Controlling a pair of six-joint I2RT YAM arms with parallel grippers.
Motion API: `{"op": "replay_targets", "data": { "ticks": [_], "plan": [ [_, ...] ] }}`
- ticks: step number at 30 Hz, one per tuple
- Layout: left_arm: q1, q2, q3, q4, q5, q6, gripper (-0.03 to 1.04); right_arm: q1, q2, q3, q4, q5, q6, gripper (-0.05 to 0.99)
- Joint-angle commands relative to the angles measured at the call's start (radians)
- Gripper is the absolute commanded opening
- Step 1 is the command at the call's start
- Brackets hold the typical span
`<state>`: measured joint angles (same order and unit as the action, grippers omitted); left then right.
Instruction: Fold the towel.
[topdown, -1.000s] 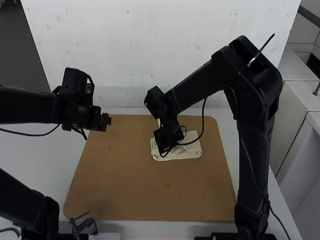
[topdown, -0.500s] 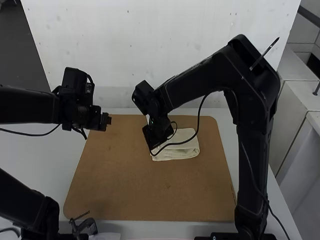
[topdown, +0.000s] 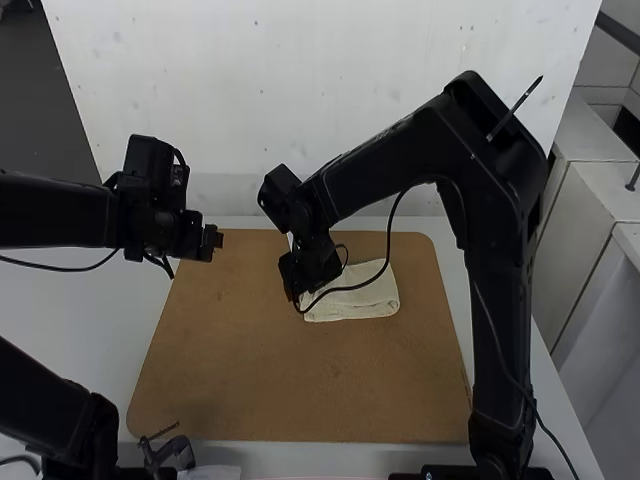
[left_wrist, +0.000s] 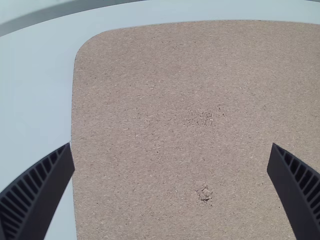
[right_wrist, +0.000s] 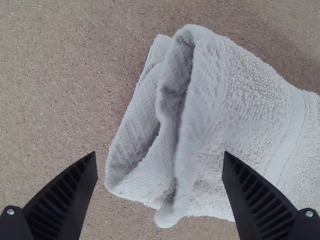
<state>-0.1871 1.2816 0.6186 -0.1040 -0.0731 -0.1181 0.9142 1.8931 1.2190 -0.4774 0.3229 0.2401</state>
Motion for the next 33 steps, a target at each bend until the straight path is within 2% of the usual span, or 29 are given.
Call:
{"op": "replay_targets", "data": {
  "ticks": [1,7,8,11,13,15,20,24,28,31,33],
  "plan": [
    [0.008,-0.019,-0.005,0.010,0.021,0.012,1.00,-0.012,-0.092,0.037,0.003,0.008,0.007,0.68],
    [0.011,-0.031,-0.003,0.009,0.018,0.012,1.00,-0.038,-0.203,0.039,0.003,0.002,0.002,0.68],
    [0.011,-0.039,-0.002,0.009,0.018,0.014,1.00,-0.049,-0.223,0.034,0.003,0.002,0.001,0.71],
    [0.018,-0.067,-0.003,0.009,0.016,0.024,1.00,-0.112,-0.276,-0.003,0.005,0.002,-0.010,0.89],
    [0.046,-0.073,-0.003,0.009,0.030,0.044,1.00,-0.172,-0.307,-0.044,0.013,0.004,-0.013,0.92],
    [0.069,-0.079,-0.005,0.009,0.053,0.044,1.00,-0.235,-0.341,-0.096,0.025,-0.005,-0.018,0.95],
    [0.083,-0.122,-0.020,0.003,0.072,0.046,1.00,-0.371,-0.454,-0.277,0.198,-0.024,-0.076,0.96],
    [0.069,-0.171,-0.036,-0.008,0.073,0.046,1.00,-0.488,-0.528,-0.389,0.275,-0.076,-0.107,0.96],
    [0.064,-0.206,-0.079,-0.017,0.072,0.049,1.00,-0.578,-0.628,-0.483,0.315,-0.087,-0.160,0.96],
    [0.072,-0.235,-0.102,-0.019,0.072,0.066,1.00,-0.658,-0.707,-0.532,0.324,-0.157,-0.176,0.96],
    [0.078,-0.268,-0.109,-0.019,0.072,0.072,1.00,-0.692,-0.769,-0.566,0.332,-0.183,-0.176,0.96]
  ]
}}
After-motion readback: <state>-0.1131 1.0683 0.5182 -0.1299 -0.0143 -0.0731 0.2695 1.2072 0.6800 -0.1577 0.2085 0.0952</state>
